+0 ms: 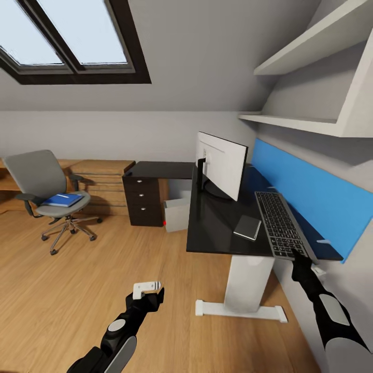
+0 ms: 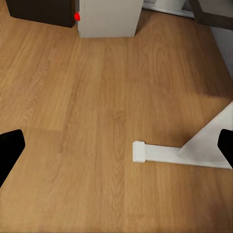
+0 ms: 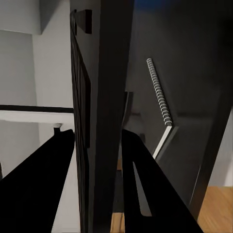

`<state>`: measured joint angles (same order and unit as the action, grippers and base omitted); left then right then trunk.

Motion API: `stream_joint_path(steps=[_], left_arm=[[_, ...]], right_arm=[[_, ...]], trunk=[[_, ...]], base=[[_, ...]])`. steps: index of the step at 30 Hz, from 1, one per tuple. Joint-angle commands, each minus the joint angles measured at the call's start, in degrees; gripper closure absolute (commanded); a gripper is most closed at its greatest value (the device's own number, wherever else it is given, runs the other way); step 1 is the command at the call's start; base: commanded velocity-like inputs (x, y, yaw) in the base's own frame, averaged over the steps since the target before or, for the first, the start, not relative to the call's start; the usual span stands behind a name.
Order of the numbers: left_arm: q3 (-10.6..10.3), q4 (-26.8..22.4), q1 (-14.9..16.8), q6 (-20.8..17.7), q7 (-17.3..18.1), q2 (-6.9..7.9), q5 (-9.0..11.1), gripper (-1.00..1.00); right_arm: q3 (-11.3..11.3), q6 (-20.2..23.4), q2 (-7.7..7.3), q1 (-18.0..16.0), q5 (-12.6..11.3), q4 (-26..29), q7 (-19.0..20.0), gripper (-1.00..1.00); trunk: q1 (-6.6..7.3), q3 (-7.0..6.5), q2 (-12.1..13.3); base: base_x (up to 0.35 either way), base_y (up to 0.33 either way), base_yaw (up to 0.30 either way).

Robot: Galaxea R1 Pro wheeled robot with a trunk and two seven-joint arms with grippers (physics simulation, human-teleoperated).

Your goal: In the bedroom, organize the workspace by keeping the computer under the desk, ensuring the monitor is on the desk, placing the keyboard on the desk next to the monitor, placing the mouse on the desk next to the keyboard, moving the folder from the swivel chair onto the desk next to the mouse, stacking the notebook on top of the folder with the pen on top of the notebook, and positioning the swivel chair next to the desk.

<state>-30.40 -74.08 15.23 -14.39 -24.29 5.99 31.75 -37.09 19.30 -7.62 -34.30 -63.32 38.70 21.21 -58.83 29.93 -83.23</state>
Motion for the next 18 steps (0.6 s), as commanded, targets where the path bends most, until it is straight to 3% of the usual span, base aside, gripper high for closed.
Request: stream_joint_path(steps=[1, 3, 10, 12, 13, 18], left_arm=[[-0.2, -0.1, 0.1, -0.1, -0.5, 0.07, 0.4, -1.00], [-0.2, -0.1, 0.1, -0.1, -0.5, 0.07, 0.4, -1.00], [-0.2, -0.4, 0.1, -0.3, -0.5, 0.08, 0.3, -1.00], [-0.1, -0.4, 0.1, -0.3, -0.5, 0.08, 0.3, -1.00], [0.0, -0.4, 0.1, -0.3, -0.5, 0.08, 0.3, -1.00], [0.1, -0.3, 0.1, -0.3, -0.5, 0.08, 0.3, -1.00]], right_arm=[[-0.3, 0.5, 0.13, -0.1, -0.5, 0.0, 0.1, 1.00], [-0.3, 0.6, 0.18, -0.1, -0.5, 0.0, 0.1, 1.00], [-0.3, 0.3, 0.59, 1.3, -0.5, 0.0, 0.1, 1.00], [-0.3, 0.2, 1.29, 1.6, -0.5, 0.0, 0.1, 1.00], [-0.3, 0.3, 2.55, 1.9, -0.4, 0.0, 0.1, 1.00], [-0.3, 0.3, 3.21, 1.9, -0.3, 0.1, 0.2, 1.00]], trunk=[[0.00, 0.06, 0.0], [0.00, 0.06, 0.0], [0.00, 0.06, 0.0], [0.00, 0.06, 0.0], [0.00, 0.06, 0.0], [0.00, 0.06, 0.0]], base=[[-0.002, 0.000, 0.000], [-0.001, 0.000, 0.000], [-0.328, 0.002, 0.000], [-0.334, 0.072, 0.000], [-0.296, 0.183, 0.000], [-0.276, 0.213, 0.000]])
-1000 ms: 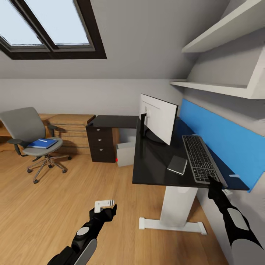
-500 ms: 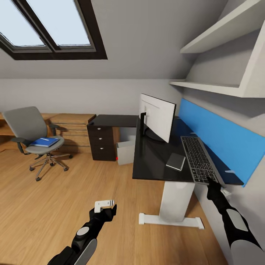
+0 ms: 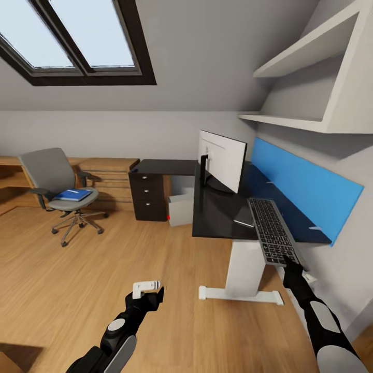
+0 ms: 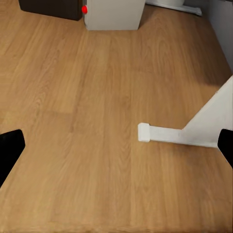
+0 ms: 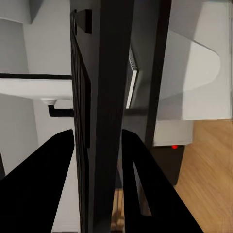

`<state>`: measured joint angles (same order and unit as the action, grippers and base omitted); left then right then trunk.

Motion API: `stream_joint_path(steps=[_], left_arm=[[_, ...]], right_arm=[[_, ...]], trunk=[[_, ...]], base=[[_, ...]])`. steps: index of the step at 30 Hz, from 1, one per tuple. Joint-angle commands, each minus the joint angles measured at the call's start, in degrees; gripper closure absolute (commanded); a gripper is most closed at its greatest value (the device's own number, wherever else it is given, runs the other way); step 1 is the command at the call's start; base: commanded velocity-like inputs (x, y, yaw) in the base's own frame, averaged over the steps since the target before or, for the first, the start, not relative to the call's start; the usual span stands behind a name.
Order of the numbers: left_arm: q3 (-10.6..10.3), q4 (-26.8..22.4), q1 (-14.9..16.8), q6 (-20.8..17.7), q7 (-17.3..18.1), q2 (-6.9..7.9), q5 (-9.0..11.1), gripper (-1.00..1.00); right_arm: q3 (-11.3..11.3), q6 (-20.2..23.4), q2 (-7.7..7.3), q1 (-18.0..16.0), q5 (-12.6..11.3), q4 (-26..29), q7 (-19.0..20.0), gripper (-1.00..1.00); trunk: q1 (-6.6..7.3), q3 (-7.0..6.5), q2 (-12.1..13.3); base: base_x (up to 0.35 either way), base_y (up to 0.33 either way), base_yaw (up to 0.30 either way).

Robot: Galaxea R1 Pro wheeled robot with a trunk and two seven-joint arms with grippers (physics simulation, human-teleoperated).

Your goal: In the bedroom, organize the workspace by keeping the computer under the desk, ensuring the monitor is on the desk, placing the keyboard on the desk next to the monitor, placing the mouse on the desk next to the keyboard, moving the folder from the swivel chair onto the desk next to the mouse, stacking the notebook on top of the folder with the pen on top of the notebook, and positioning the swivel chair next to the desk.

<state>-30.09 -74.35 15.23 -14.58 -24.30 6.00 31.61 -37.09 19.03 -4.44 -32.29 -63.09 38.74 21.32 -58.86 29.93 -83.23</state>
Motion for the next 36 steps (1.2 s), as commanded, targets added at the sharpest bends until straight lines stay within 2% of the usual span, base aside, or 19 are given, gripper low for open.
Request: stream_joint_path(steps=[1, 10, 17, 22, 26, 28, 30, 31, 32, 33, 34, 36], left_arm=[[-0.2, -0.1, 0.1, -0.1, -0.5, 0.07, 0.4, -1.00], [-0.1, 0.0, 0.1, -0.1, -0.5, 0.07, 0.3, -1.00], [-0.2, 0.1, 0.1, -0.1, -0.5, 0.07, 0.3, -1.00], [-0.1, 0.5, 0.1, -0.1, -0.6, 0.07, 0.3, -1.00], [-0.1, 0.7, 0.1, -0.1, -0.6, 0.07, 0.3, -1.00], [-0.2, 0.7, 0.1, 0.0, -0.6, 0.07, 0.3, -1.00], [-0.2, 0.8, 0.1, 0.0, -0.6, 0.05, 0.3, -1.00], [-0.2, 1.1, 0.1, 0.0, -0.6, 0.02, 0.3, -1.00], [-0.2, 2.1, 0.1, 0.0, -0.6, -0.06, 0.3, -1.00], [-0.1, 2.8, 0.1, 0.0, -0.6, -0.11, 0.2, -1.00], [-0.1, 2.8, 0.1, 0.0, -0.6, -0.11, 0.3, -1.00], [-0.1, 3.0, 0.1, -0.1, -0.6, -0.09, 0.3, -1.00]], right_arm=[[-0.3, 0.6, 0.05, -0.1, -0.5, 0.0, 0.1, 1.00], [-0.2, 0.6, 0.38, -0.1, -0.5, 0.4, 0.1, 1.00], [-0.2, 0.4, 2.94, 0.9, 0.5, 3.8, 0.1, 1.00], [-0.2, 0.3, 7.30, 3.4, 4.6, 9.6, 0.1, 1.00], [-0.1, 0.3, 12.55, 7.6, 8.5, 16.7, -0.1, 1.00], [0.0, 0.3, 13.58, 8.6, 9.0, 18.0, -0.2, 1.00], [1.2, 0.3, 14.44, 9.2, 9.7, 18.5, -0.7, 1.00], [2.1, 0.3, 14.44, 9.3, 9.9, 18.3, -0.9, 1.00], [5.6, 0.0, 14.44, 9.4, 10.2, 17.8, -2.1, 1.00], [14.0, -4.5, 14.44, 9.4, 10.2, 17.6, -6.0, 1.00], [15.9, -5.8, 14.44, 9.4, 10.1, 17.6, -6.5, 1.00], [22.0, -9.3, 14.44, 9.4, 9.9, 17.7, -8.5, 1.00]], trunk=[[0.03, 0.06, 0.0], [0.03, 0.06, 0.0], [0.03, 0.06, 0.0], [0.03, 0.06, 0.0], [0.03, 0.06, 0.0], [0.03, 0.06, 0.0], [0.03, 0.06, 0.0], [0.03, 0.06, 0.0], [0.03, 0.06, 0.0], [0.03, 0.06, 0.0], [0.03, 0.06, 0.0], [0.03, 0.06, 0.0]], base=[[-0.265, 0.229, 0.000], [-0.170, 0.145, 0.000], [-0.015, 0.012, 0.000], [-0.002, 0.002, 0.000], [0.000, 0.016, 0.000], [0.000, 0.164, 0.000], [0.038, 0.292, 0.000], [0.102, 0.304, 0.000], [0.158, 0.304, 0.000], [0.195, 0.303, 0.000], [0.197, 0.302, 0.000], [0.200, 0.302, 0.000]])
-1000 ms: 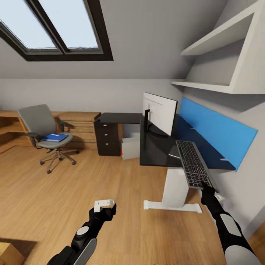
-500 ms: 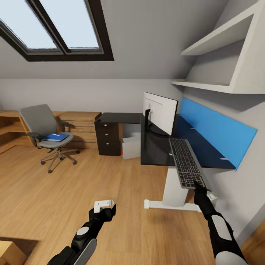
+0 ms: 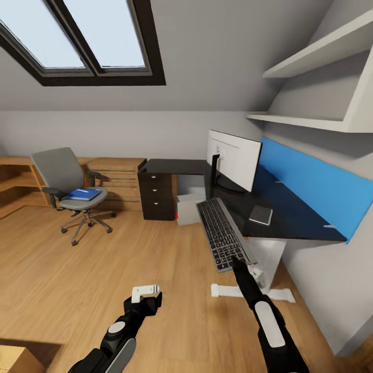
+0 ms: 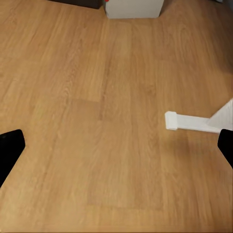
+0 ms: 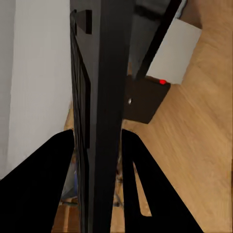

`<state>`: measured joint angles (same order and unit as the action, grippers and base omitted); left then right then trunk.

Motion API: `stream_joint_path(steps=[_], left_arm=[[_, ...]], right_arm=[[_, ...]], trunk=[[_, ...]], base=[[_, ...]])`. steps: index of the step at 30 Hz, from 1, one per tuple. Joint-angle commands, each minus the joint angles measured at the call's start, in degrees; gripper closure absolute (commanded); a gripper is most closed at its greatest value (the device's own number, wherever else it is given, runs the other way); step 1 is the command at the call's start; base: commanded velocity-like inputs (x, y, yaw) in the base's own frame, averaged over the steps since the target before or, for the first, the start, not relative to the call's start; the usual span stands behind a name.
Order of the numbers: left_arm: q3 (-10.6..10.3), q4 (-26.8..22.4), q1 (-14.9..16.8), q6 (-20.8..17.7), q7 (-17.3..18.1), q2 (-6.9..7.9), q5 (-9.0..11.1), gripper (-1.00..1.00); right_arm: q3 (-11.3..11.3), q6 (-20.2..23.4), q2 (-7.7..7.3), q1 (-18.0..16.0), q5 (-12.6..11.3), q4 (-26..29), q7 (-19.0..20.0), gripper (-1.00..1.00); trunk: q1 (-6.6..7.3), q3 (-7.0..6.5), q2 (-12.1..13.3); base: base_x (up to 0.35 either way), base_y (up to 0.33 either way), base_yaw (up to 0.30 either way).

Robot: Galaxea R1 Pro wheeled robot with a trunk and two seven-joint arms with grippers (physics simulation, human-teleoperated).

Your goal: In the bedroom, organize the workspace by keeping the computer under the desk, ensuring the monitor is on the desk, placing the keyboard on the desk next to the monitor, placing the mouse on the desk next to the keyboard, moving the folder from the swivel chair onto the desk next to the mouse, stacking the notebook on top of the folder with the pen on top of the notebook, and positioning the swivel chair next to the desk.

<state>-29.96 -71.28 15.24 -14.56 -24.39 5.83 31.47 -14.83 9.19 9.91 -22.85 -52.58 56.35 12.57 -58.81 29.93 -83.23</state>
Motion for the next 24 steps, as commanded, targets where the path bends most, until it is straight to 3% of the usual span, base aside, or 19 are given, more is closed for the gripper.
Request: stream_joint_path(steps=[1, 2, 3, 6, 7, 8, 9, 11, 15, 24], left_arm=[[-0.2, -0.1, 0.1, -0.1, -0.5, 0.09, 0.4, -1.00], [-0.2, 0.0, 0.1, -0.1, -0.5, 0.12, 0.4, -1.00], [-0.2, 0.0, 0.1, -0.1, -0.5, 0.10, 0.4, -1.00], [-0.2, 0.0, 0.1, -0.1, -0.6, 0.08, 0.4, -1.00], [-0.2, 0.0, 0.1, -0.1, -0.6, 0.09, 0.4, -1.00], [-0.1, 0.0, 0.1, -0.1, -0.6, 0.11, 0.4, -1.00], [-0.1, 0.1, 0.1, 0.0, -0.7, 0.09, 0.4, -1.00], [-0.3, 0.9, 0.1, 0.0, -0.7, -0.03, 0.4, -1.00], [-0.6, 3.3, 0.1, 0.0, -0.7, -0.29, 0.5, -1.00], [-0.7, 3.9, 0.1, 0.1, -0.7, -0.38, 0.3, -1.00]], right_arm=[[0.8, -0.1, 0.09, -0.1, -0.7, 0.2, -0.4, 1.00], [3.8, -1.3, 0.09, -0.1, -0.8, 0.9, -2.2, 1.00], [5.3, -1.7, 0.09, -0.2, -0.9, 1.6, -3.2, 1.00], [7.5, -2.3, 0.09, -0.4, -3.1, 2.9, -5.0, 1.00], [8.1, -2.5, 0.09, -0.6, -6.1, 3.2, -6.0, 1.00], [8.2, -2.5, 0.09, -0.7, -7.1, 3.2, -6.3, 1.00], [8.6, -2.6, 0.09, -1.1, -12.6, 3.0, -7.8, 1.00], [8.6, -2.6, 0.09, -1.2, -14.6, 2.3, -7.9, 1.00], [8.5, -2.4, 0.09, -1.2, -15.9, 1.5, -8.0, 1.00], [8.5, -2.3, -0.04, -1.1, -16.1, 1.3, -8.0, 1.00]], trunk=[[-0.02, 0.06, 0.0], [-0.02, 0.06, 0.0], [-0.02, 0.06, 0.0], [-0.02, 0.06, 0.0], [-0.02, 0.06, 0.0], [-0.02, 0.06, 0.0], [-0.02, 0.06, 0.0], [-0.02, 0.06, 0.0], [-0.02, 0.06, 0.0], [-0.02, 0.06, 0.0]], base=[[0.202, 0.302, 0.000], [0.203, 0.301, 0.000], [0.204, 0.301, 0.000], [0.205, 0.301, 0.000], [0.208, 0.300, 0.000], [0.209, 0.300, 0.000], [0.214, 0.299, 0.000], [0.215, 0.298, 0.000], [0.220, 0.291, 0.000], [0.229, 0.278, 0.000]])
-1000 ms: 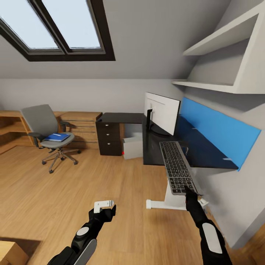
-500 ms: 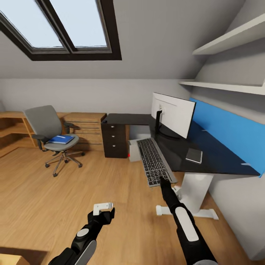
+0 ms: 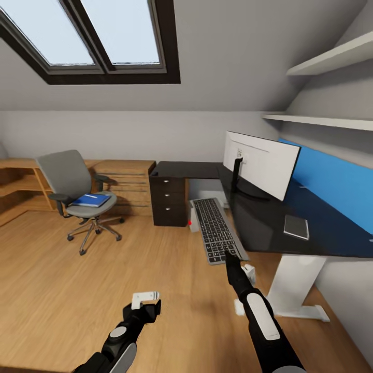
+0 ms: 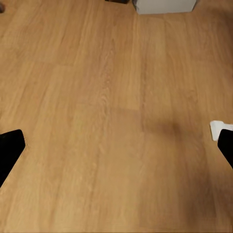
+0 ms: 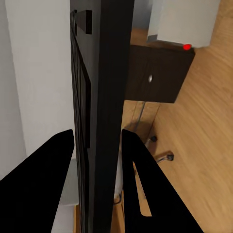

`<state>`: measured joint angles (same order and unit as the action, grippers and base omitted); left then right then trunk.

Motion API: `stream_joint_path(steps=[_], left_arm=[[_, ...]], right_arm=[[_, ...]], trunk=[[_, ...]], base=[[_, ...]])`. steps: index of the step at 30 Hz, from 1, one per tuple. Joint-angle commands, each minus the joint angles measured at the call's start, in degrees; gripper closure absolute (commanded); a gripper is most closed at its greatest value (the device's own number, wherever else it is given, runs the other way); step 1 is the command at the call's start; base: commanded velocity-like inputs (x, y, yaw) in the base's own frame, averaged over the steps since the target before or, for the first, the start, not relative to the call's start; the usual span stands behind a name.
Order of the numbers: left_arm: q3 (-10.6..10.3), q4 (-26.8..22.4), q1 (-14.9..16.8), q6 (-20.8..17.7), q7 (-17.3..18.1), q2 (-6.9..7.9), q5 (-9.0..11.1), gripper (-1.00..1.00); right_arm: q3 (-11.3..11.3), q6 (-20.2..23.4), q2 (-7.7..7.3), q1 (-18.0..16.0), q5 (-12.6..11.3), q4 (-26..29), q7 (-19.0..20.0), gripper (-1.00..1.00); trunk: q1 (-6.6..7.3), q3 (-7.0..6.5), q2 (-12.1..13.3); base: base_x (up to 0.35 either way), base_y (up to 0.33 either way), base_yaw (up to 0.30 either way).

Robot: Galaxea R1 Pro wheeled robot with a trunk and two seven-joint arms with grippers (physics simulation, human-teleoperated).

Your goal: In the bedroom, organize the workspace by keeping the computer under the desk, ensuring the monitor is on the desk, placing the keyboard on the desk next to the monitor, placing the mouse on the desk next to the keyboard, moving the folder from the swivel chair onto the desk next to the mouse, stacking the notebook on top of the folder with the pen on top of the notebook, and positioning the swivel chair next to the desk.

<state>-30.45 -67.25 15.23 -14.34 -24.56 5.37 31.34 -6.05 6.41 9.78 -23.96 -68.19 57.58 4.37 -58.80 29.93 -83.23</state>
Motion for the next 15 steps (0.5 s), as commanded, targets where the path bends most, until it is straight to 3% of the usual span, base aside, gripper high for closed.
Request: stream_joint_path(steps=[1, 15], left_arm=[[-0.2, -0.1, 0.1, -0.1, -0.5, 0.08, 0.4, -1.00], [-0.2, -0.1, 0.1, 0.0, -0.5, 0.08, 0.3, -1.00]], right_arm=[[-0.3, 0.5, 0.08, 0.0, -0.5, 0.1, 0.3, 1.00], [-0.5, 0.3, -0.03, 0.0, -0.5, 0.1, 0.3, 1.00]], trunk=[[-0.02, 0.06, 0.0], [-0.02, 0.06, 0.0]], base=[[0.239, 0.269, 0.000], [0.280, 0.220, 0.000]])
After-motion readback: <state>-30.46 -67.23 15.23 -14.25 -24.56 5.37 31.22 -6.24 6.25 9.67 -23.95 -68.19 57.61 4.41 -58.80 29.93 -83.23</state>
